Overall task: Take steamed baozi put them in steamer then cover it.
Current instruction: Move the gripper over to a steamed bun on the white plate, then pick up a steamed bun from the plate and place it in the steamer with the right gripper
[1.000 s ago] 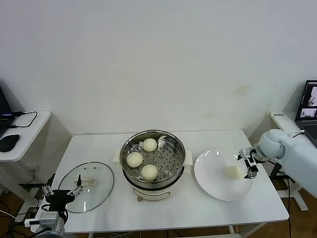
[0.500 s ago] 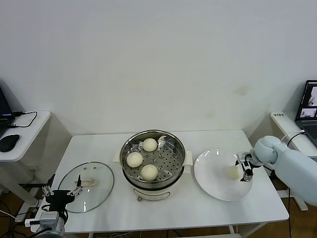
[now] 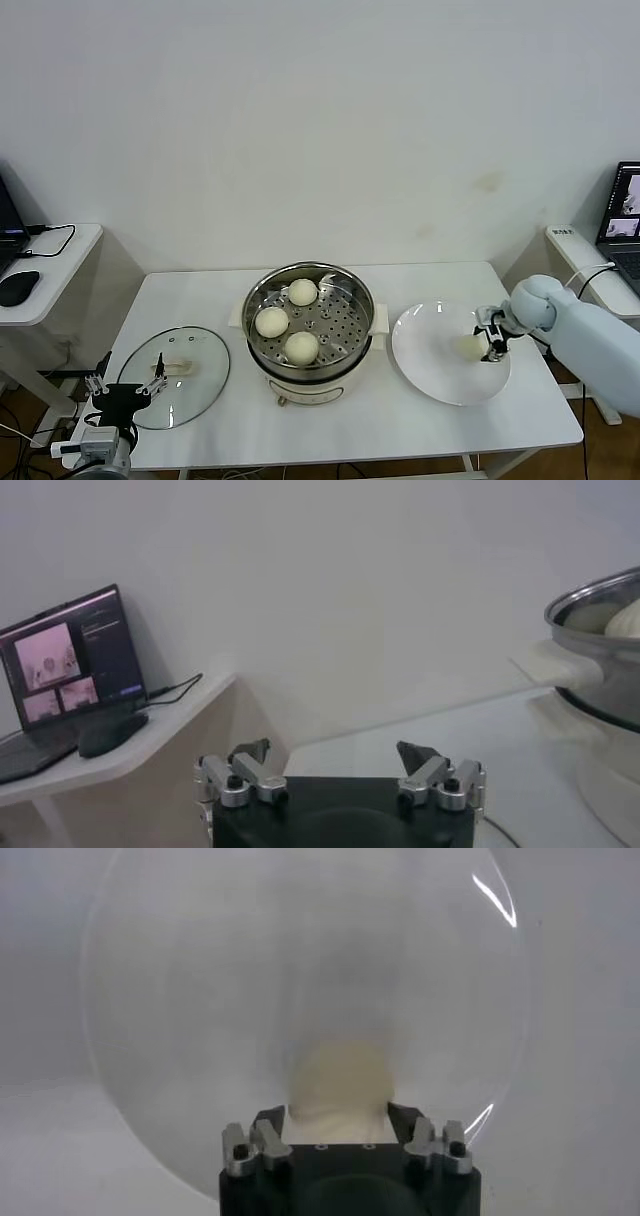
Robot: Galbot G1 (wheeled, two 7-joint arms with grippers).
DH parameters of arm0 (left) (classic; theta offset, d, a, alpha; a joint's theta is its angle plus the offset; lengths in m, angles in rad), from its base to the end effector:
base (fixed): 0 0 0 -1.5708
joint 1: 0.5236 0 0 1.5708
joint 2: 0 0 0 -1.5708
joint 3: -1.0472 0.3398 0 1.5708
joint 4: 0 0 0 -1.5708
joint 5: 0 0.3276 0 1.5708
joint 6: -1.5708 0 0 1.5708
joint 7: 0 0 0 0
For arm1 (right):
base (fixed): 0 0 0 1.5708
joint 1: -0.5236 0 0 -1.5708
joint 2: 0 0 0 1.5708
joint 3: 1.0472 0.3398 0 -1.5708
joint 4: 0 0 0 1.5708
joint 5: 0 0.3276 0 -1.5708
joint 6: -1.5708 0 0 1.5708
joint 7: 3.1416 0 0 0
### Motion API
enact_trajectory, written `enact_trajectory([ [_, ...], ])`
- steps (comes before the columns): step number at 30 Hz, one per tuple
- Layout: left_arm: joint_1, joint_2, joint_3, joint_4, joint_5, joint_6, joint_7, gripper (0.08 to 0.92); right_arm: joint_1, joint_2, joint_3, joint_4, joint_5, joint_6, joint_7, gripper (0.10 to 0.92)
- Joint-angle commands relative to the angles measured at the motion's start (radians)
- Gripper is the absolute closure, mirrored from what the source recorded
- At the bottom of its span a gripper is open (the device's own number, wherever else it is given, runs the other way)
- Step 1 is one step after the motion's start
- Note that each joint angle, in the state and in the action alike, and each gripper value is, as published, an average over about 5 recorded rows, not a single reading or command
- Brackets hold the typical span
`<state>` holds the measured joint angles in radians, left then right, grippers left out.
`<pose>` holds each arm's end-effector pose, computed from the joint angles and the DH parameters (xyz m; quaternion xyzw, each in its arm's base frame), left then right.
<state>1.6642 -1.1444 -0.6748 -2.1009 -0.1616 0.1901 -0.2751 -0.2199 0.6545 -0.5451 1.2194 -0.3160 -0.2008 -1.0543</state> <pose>0.1463 0.1108 -0.2766 0.0980 -0.9771 -0.1578 0.1036 0.4604 -0.1949 -0.2223 0.4397 -0.5528 0.5673 0.4234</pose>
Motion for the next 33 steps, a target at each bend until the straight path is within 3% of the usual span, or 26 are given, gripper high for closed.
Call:
enact_trajectory([
  [1,0.001,0.002,-0.002,-0.002,-0.001,0.000,0.000,0.177,0.064,-0.035,-0.044,0.043,0.037,-0.011,-0.010,0.431],
  [18,-0.014,0.003,0.009,-0.007,-0.002,0.000,0.000,0.177,0.496,-0.130,-0.328,0.312,0.370,-0.140,-0.016,0.457],
  [26,-0.021,0.004,0.012,-0.006,-0.006,0.000,0.000,0.177,0.787,-0.017,-0.539,0.367,0.539,-0.226,0.030,0.454],
  [33,-0.024,0.001,0.009,-0.001,-0.010,-0.001,-0.002,0.177,0.860,0.136,-0.616,0.367,0.684,-0.320,0.103,0.447],
])
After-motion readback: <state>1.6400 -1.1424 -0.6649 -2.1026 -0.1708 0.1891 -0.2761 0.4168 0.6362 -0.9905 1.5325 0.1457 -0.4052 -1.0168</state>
